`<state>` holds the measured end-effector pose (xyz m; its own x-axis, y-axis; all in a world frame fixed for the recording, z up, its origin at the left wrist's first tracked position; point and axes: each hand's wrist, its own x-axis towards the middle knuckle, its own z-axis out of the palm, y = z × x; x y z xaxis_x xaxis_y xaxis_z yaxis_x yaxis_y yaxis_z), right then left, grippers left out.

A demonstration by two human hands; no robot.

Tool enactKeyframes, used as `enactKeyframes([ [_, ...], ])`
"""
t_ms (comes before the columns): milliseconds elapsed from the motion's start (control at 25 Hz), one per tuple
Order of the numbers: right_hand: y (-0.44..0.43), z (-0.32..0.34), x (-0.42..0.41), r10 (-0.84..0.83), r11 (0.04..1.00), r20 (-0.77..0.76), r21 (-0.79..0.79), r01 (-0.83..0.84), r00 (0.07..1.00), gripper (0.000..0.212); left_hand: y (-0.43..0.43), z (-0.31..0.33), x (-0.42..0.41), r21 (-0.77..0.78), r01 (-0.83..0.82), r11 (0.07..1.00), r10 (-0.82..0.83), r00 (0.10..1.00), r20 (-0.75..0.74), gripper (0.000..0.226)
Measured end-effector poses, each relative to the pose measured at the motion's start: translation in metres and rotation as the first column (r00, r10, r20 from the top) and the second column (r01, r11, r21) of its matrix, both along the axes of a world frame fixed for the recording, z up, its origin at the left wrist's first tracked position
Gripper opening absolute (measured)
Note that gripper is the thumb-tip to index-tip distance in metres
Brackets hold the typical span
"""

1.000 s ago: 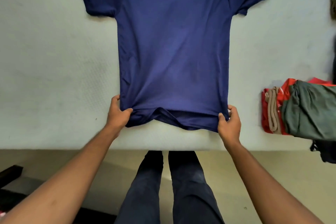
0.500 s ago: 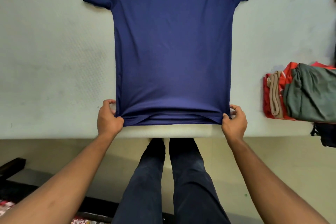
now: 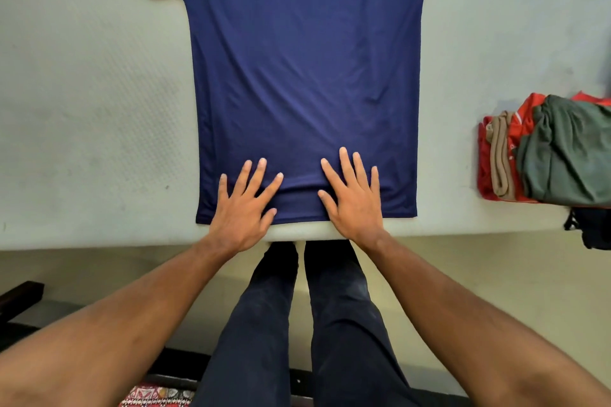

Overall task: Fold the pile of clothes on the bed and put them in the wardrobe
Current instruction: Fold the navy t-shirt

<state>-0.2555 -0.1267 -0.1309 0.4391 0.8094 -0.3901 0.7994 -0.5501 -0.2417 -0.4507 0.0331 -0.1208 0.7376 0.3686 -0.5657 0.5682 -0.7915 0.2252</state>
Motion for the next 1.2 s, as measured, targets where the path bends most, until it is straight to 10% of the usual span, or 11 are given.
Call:
enactKeyframes([
  [200, -0.067, 0.024, 0.003, -0.114, 0.989, -0.031, -0.101, 0.111, 0.993, 0.068, -0.012, 0.028, -0.018, 0.021, 0.039, 0.999, -0.039, 0.999, 0.007, 0.039],
  [360, -0.069, 0.034, 0.038, -0.263, 0.948, -0.165, 0.138, 0.287, 0.951, 0.027, 0.018, 0.043, 0.038, -0.001, -0.022, 1.0, 0.021, 0.982, 0.185, 0.039],
  [520, 0.041, 0.036, 0.138, -0.709, 0.473, -0.505, 0.177, 0.863, 0.492, 0.02, 0.08, 0.024, 0.162, 0.051, 0.013, 0.999, -0.031, 0.923, 0.383, 0.051],
  [720, 0.175, -0.003, 0.305, -0.778, 0.043, -0.619, 0.117, 0.992, 0.107, 0.048, 0.163, 0.002, 0.363, -0.095, -0.259, 0.961, 0.275, 0.93, 0.243, 0.099],
  [1000, 0.214, -0.002, 0.392, -0.586, 0.107, -0.808, -0.15, 0.983, -0.059, 0.044, 0.201, -0.013, 0.484, 0.018, -0.024, 1.0, 0.024, 0.999, -0.024, 0.147],
  [1200, 0.227, 0.014, 0.423, -0.584, 0.166, -0.808, -0.021, 0.986, 0.081, 0.055, 0.202, -0.011, 0.483, 0.001, -0.038, 0.999, 0.038, 0.999, -0.036, 0.15],
])
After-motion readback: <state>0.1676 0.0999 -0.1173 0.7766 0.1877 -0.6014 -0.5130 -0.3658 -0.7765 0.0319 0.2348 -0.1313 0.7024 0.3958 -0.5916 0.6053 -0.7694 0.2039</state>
